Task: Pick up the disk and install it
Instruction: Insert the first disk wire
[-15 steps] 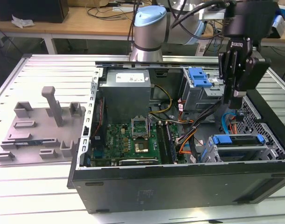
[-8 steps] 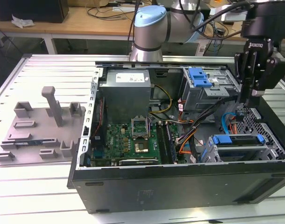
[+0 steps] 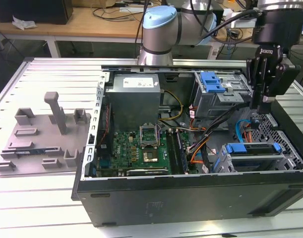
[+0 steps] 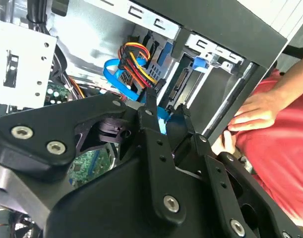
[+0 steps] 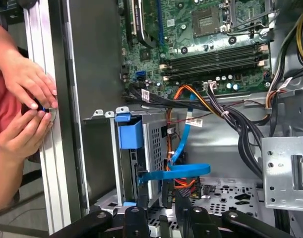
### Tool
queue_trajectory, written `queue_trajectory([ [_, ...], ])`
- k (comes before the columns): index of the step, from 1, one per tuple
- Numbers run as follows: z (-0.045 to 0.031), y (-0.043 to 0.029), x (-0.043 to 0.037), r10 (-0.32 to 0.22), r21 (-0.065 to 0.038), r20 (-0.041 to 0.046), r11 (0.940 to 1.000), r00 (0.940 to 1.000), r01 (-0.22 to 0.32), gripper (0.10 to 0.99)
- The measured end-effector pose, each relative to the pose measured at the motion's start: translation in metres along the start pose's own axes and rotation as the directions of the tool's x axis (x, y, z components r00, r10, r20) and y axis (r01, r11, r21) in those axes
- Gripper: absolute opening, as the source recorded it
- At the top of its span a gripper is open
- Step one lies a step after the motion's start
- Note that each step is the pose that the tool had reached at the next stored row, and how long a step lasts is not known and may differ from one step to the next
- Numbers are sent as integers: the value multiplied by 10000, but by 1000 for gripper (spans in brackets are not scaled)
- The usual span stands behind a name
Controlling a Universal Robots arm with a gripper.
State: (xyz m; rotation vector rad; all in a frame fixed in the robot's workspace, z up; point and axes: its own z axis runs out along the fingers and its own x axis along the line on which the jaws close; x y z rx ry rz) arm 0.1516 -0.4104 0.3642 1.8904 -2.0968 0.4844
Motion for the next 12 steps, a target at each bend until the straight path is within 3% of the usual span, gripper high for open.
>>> queue_trajectory([
  [1,9,1,-5,129,-2,-3,9999,9999,-129,353],
  [4,37,10,-40,272,153,-3,9995,9996,-272,353],
  [6,55,31,-50,320,196,-2,9993,9995,-320,353],
  [10,105,46,-74,487,398,19,9980,9988,-487,353],
  [12,166,67,-101,575,475,-66,9972,9983,-572,353],
])
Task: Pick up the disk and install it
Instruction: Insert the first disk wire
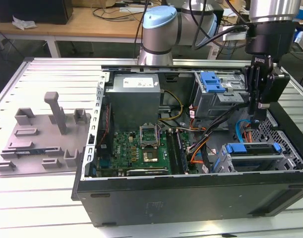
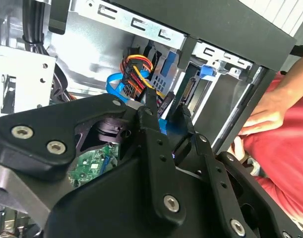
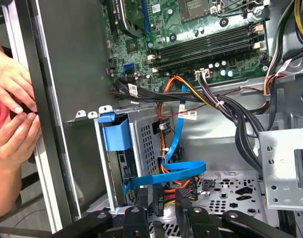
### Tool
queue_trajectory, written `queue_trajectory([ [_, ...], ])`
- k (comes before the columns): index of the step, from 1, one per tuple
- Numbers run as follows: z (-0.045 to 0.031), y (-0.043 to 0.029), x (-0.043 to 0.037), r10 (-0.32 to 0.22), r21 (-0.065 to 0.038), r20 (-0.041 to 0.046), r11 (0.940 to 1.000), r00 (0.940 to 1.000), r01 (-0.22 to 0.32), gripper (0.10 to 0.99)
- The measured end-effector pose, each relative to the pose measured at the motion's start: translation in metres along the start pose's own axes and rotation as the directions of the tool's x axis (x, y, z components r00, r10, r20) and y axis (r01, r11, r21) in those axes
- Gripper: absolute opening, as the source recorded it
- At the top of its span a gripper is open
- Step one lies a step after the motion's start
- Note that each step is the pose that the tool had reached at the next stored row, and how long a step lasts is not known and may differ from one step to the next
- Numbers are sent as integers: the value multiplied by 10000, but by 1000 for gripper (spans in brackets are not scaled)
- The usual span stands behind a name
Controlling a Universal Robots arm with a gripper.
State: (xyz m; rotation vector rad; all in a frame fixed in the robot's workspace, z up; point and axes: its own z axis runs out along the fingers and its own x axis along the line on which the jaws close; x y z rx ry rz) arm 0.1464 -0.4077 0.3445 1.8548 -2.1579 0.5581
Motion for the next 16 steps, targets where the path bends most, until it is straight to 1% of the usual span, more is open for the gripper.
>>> queue_trajectory([
  [1,12,2,-5,-2,5,-33,10000,10000,2,353],
  [4,34,7,-27,-2,6,-37,10000,10000,2,353],
  [5,36,7,-31,-3,6,-38,10000,10000,3,337],
  [7,38,8,-35,-2,6,-40,10000,10000,2,204],
  [8,41,9,-36,-2,7,-41,10000,10000,2,169],
  [15,46,8,-39,-2,6,-39,10000,10000,3,169],
  [16,49,-8,-40,-3,4,-32,10000,10000,3,169],
])
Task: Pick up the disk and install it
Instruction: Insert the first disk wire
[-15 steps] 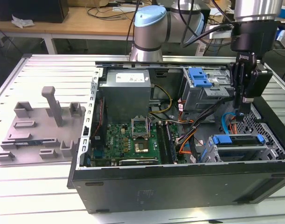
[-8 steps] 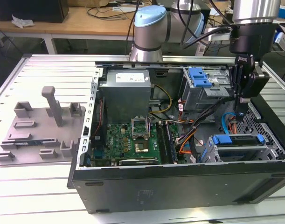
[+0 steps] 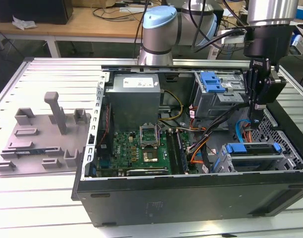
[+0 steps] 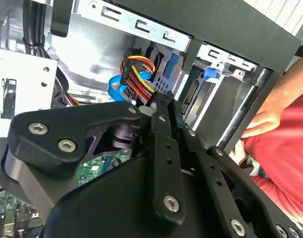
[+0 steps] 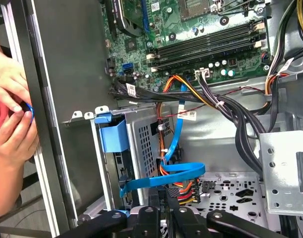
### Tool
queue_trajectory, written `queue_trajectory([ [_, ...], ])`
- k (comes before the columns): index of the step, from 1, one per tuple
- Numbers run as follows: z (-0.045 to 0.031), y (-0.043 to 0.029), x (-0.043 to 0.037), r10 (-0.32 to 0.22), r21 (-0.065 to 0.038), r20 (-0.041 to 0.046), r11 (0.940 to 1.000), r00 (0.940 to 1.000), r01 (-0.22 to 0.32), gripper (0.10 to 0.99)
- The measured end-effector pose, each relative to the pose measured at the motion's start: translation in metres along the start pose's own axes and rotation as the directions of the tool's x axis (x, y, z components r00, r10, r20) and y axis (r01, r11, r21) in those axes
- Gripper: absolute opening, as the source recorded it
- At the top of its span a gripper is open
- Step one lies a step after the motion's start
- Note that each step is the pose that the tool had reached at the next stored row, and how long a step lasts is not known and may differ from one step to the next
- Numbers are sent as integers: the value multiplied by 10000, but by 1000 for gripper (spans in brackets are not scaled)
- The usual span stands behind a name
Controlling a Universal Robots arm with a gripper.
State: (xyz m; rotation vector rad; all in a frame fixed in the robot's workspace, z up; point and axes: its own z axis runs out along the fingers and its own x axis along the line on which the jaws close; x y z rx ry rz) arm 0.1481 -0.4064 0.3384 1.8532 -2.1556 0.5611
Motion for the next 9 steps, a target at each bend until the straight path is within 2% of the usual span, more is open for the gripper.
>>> queue_trajectory([
  [3,14,-65,16,-19,-46,14,10000,10000,19,169],
  [5,31,-75,57,-14,-58,87,10000,10000,14,169],
  [6,33,-80,91,-3,-86,257,10000,9997,5,169],
  [9,26,-91,152,15,-127,498,9999,9988,-8,169],
])
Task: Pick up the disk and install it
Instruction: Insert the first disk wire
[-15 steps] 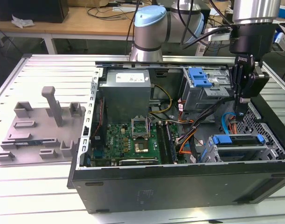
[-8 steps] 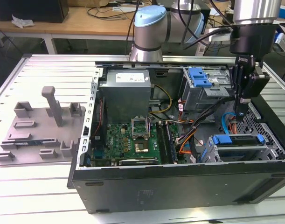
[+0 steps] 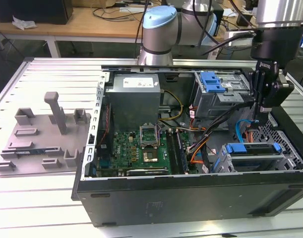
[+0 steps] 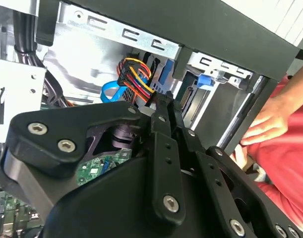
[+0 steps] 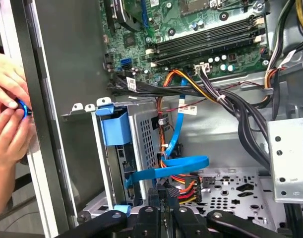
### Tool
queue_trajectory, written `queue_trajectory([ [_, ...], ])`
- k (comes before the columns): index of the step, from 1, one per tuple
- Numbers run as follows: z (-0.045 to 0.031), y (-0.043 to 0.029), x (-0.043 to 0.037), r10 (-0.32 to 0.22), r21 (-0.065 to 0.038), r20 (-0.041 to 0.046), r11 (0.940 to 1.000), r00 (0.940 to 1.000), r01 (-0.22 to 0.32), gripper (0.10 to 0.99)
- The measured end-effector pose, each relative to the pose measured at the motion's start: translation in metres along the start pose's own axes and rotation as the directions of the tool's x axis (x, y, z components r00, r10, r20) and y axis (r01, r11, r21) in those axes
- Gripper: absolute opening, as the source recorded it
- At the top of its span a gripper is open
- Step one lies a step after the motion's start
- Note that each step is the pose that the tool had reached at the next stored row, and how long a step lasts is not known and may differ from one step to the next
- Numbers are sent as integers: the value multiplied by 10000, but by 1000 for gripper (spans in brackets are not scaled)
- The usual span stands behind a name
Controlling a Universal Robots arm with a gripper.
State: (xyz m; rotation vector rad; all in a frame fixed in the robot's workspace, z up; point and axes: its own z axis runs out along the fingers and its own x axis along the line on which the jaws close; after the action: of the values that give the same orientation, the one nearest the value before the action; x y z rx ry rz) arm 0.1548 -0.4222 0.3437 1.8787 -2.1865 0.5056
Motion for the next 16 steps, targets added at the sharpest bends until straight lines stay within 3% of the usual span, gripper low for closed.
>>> queue_trajectory([
  [1,-3,-4,21,4,-10,61,10000,10000,-4,169],
  [2,-6,-8,49,12,-30,189,10000,9998,-12,169],
  [4,-14,-19,109,45,-110,665,9999,9978,-38,169],
  [6,-17,-24,138,65,-156,938,9999,9956,-51,169],
  [7,-17,-27,162,80,-189,1129,9998,9936,-59,169],
  [9,-16,-35,207,97,-225,1334,9997,9910,-67,169],
  [10,-14,-42,250,104,-239,1416,9997,9899,-71,169],
  [13,10,-55,346,110,-252,1491,9997,9888,-73,169],
  [16,54,-72,467,121,-275,1623,9996,9867,-78,169],
])
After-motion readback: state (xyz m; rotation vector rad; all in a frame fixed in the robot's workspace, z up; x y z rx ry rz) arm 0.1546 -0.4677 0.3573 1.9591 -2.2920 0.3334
